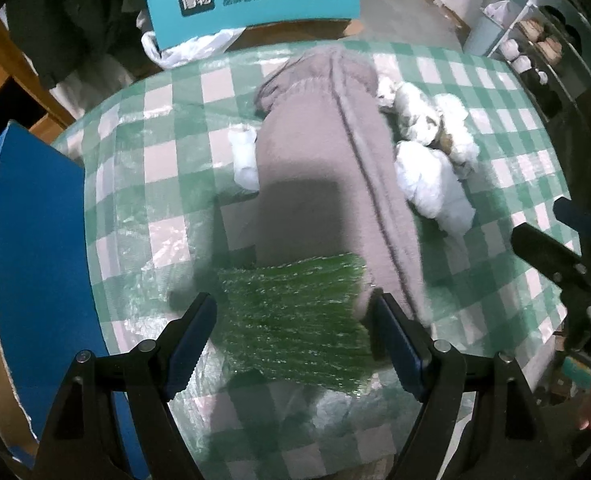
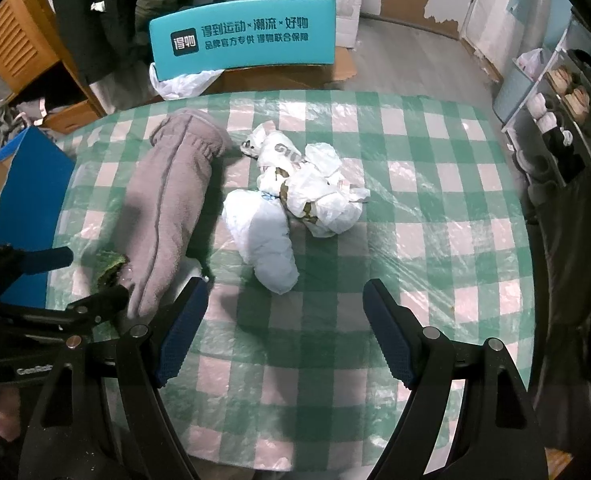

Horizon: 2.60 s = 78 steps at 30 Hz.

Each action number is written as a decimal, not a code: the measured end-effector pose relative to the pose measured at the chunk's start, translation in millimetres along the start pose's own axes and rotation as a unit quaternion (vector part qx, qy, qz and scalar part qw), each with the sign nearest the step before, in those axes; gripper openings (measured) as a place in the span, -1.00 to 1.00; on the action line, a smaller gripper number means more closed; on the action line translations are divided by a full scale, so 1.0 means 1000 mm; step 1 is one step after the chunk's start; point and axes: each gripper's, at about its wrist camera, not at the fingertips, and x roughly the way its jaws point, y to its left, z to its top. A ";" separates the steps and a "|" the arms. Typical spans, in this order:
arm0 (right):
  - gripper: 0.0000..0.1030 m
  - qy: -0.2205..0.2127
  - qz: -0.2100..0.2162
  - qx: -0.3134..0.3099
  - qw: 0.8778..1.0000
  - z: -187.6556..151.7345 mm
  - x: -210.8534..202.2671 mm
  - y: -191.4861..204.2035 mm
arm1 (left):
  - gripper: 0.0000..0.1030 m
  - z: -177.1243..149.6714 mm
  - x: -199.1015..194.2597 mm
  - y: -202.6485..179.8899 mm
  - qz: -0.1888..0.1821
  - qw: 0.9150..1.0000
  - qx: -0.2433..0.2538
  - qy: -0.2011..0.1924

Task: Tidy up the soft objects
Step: 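Close the left tool on the green mesh pad while the right tool grasps the light blue sock, then lift the green mesh pad with the left tool while the right tool lifts the light blue sock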

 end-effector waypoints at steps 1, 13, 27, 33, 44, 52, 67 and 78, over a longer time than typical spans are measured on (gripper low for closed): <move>0.56 0.001 0.000 0.001 1.000 0.000 0.001 0.000 | 0.60 0.000 0.001 0.002 0.000 1.000 -0.002 0.001; 0.56 0.002 0.007 -0.011 1.000 0.005 0.006 0.008 | 0.78 -0.007 0.008 0.041 0.021 0.999 -0.032 0.007; 0.55 0.018 0.003 -0.014 1.000 0.008 0.022 0.012 | 0.82 -0.010 0.042 0.066 0.053 0.997 -0.034 0.039; 0.55 0.020 0.003 -0.016 1.000 0.010 0.028 0.012 | 0.85 -0.010 0.047 0.063 0.064 0.997 -0.013 0.030; 0.55 0.031 0.002 -0.012 0.999 0.018 0.061 0.007 | 0.36 -0.008 0.048 0.075 0.075 0.997 -0.028 0.010; 0.55 0.038 -0.004 -0.025 0.999 0.022 0.082 0.013 | -0.14 -0.014 0.036 0.093 0.071 0.996 -0.045 -0.001; -0.19 0.056 -0.022 -0.051 0.997 0.024 0.105 0.025 | -0.54 -0.013 0.007 0.099 0.060 0.997 -0.037 -0.032; -0.23 0.029 -0.004 -0.036 0.999 0.022 0.072 0.023 | -0.54 -0.018 -0.028 0.095 0.048 0.997 -0.024 -0.058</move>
